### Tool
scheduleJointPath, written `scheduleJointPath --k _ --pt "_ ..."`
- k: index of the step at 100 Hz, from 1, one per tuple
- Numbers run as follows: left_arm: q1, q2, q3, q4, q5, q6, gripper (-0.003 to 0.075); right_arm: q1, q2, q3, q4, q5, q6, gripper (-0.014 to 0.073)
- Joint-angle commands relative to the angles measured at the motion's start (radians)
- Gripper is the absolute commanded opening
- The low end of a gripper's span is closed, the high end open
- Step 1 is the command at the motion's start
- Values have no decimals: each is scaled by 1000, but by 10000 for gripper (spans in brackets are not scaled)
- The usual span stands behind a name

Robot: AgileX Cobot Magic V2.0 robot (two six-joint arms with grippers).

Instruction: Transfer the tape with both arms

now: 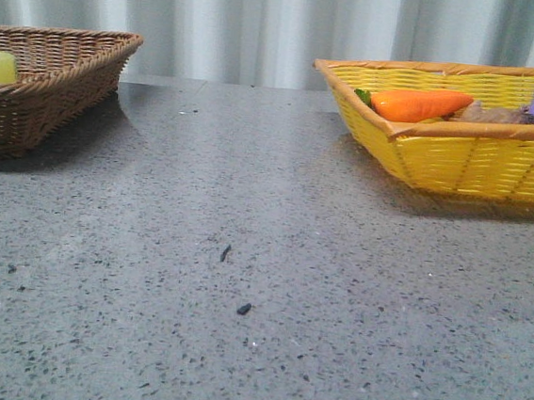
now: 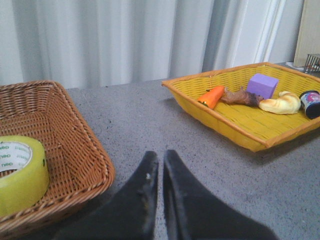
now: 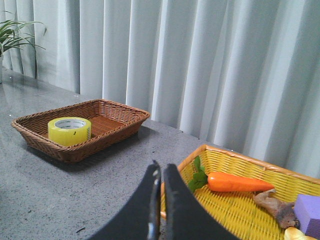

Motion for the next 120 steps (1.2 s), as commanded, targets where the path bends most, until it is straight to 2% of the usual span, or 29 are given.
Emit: scheduleJointPath --k 1,13,35,51,65,120 --pt "1 -30 16 37 -90 3 -20 -8 18 -18 -8 -80 0 -42" --pt "50 -141 161 132 -139 3 -20 -8 18 -18 -8 -80 0 -41" --pt "228 -400 428 123 -178 1 -20 -8 18 -18 -8 -80 0 -42" --pt "321 -385 519 42 -178 -12 -20 -8 18 -18 -8 -76 0 -42" --pt "375 -389 520 46 -83 -12 -20 -8 18 -18 -8 -75 0 -42" --pt "400 -389 520 42 -83 -12 -20 -8 18 -18 -8 -75 0 -42"
